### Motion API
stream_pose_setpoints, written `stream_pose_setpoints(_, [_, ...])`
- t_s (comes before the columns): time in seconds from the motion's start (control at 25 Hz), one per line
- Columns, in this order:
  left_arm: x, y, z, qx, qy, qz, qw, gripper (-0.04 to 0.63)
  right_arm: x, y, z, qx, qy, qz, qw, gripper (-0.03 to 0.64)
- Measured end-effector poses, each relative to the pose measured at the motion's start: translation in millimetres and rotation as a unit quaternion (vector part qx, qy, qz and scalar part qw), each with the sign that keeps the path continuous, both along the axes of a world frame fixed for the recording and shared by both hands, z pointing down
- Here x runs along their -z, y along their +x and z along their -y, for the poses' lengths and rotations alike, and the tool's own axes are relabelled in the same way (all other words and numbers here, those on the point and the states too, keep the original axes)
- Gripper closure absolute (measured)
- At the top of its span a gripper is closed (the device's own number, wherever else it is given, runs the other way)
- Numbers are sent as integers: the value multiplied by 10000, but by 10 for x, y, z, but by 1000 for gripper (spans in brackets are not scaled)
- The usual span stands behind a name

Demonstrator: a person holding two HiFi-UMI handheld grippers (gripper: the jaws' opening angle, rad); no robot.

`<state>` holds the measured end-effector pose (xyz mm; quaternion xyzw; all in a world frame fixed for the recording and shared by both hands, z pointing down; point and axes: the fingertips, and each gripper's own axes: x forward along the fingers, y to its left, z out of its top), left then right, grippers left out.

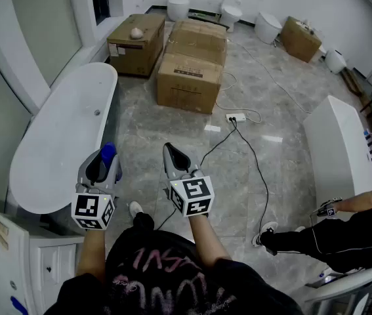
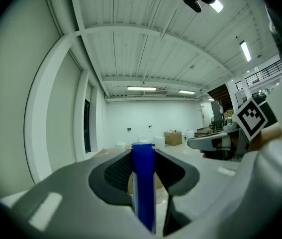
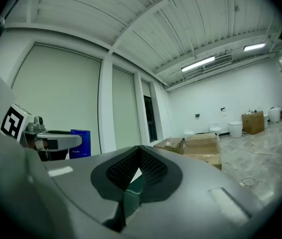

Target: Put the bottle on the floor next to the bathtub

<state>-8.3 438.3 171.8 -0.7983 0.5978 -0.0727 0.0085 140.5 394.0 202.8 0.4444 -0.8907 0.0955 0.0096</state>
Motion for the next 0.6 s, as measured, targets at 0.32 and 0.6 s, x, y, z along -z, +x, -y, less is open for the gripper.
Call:
stream_pose_setpoints(0.32, [-29,7,49,20,-21,9,10000,446,-73,-5,50,35,-73,-4,10000,604])
stream_pose_setpoints(0.6, [-54,-176,132,80,-79,30,9999,446,-89,-220,163,135,-51,26,9999,604])
